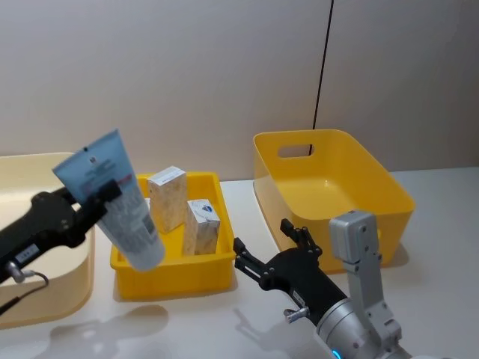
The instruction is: Bimanual collaborative sorting of washing and personal care products
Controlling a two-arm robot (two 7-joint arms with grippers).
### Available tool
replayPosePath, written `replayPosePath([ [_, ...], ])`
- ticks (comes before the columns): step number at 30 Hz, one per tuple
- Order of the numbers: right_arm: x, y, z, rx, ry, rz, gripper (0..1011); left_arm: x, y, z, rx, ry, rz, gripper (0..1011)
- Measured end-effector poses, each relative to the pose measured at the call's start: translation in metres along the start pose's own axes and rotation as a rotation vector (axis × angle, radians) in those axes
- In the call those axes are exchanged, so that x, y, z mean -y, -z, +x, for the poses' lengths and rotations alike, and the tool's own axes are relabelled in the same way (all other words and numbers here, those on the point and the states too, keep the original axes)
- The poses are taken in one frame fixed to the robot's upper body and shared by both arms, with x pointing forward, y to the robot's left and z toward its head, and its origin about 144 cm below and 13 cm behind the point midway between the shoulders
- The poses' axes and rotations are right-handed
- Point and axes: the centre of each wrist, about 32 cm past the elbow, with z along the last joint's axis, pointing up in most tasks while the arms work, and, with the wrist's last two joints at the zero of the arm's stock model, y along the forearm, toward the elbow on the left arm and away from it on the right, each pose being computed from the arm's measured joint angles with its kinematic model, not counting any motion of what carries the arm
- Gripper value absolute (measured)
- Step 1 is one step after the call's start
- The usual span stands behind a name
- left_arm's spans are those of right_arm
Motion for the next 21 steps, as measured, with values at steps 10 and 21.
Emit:
replayPosePath([
  [10,0.001,0.000,0.001,-0.003,-0.013,0.001,1001,0.005,0.009,-0.004,-0.012,0.067,0.027,218],
  [21,0.005,-0.006,0.011,-0.046,-0.112,0.021,1001,0.007,0.013,-0.006,-0.015,0.103,0.040,218],
])
